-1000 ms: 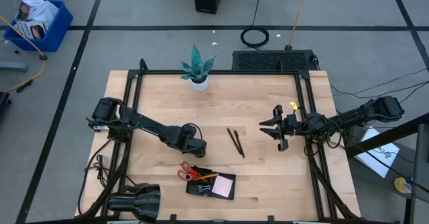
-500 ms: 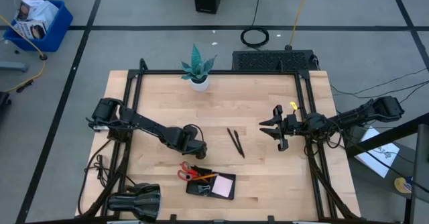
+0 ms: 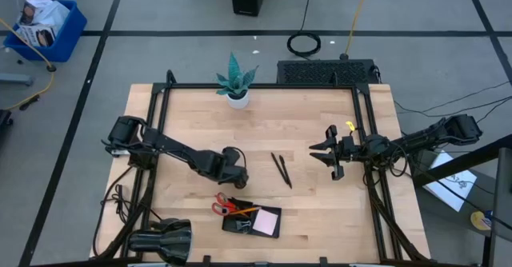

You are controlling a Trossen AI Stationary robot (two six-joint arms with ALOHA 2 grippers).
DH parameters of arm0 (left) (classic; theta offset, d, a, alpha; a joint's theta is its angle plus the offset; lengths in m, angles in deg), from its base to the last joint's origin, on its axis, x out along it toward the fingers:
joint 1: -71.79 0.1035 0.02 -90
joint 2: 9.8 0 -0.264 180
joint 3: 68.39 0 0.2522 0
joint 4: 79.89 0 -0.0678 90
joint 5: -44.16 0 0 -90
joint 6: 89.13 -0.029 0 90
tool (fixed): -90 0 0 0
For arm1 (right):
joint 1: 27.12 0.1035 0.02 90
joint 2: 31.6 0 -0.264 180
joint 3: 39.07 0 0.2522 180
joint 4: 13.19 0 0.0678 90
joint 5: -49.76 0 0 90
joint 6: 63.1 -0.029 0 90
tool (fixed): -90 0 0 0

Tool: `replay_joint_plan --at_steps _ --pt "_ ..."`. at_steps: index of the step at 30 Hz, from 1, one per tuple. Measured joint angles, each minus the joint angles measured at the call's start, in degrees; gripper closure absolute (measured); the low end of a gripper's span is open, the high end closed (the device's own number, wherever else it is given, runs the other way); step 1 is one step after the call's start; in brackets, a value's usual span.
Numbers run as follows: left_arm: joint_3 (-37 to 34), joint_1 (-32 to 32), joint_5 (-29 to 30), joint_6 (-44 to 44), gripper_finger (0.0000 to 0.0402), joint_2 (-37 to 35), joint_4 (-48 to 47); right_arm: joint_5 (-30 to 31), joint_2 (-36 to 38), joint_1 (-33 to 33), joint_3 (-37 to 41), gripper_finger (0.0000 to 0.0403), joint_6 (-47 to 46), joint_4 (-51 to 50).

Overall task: Pick and place office supplies into organizer
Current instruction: Put the light green eraser into the black desk organizer

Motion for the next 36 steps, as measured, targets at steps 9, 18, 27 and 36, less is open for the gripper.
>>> replay_joint_plan --at_steps 9,18,27,36 --pt "0.2 -0.7 4.1 -8.4 0.0337 -2.6 4.5 0.0 0.0 0.0 0.0 0.0312 0.0 0.0" --pt "0.2 -1.7 12.4 -23.1 0.0337 -7.0 10.6 0.0 -0.1 0.0 0.0 0.0312 0.0 -1.7" --pt "0.3 -2.5 12.2 -40.7 0.0337 -13.7 19.6 0.0 -0.7 0.0 0.0 0.0312 0.0 -2.6" --pt "0.2 -4.3 5.4 -54.6 0.0337 -21.7 26.4 0.0 -1.2 0.0 0.2 0.0312 0.0 -2.4"
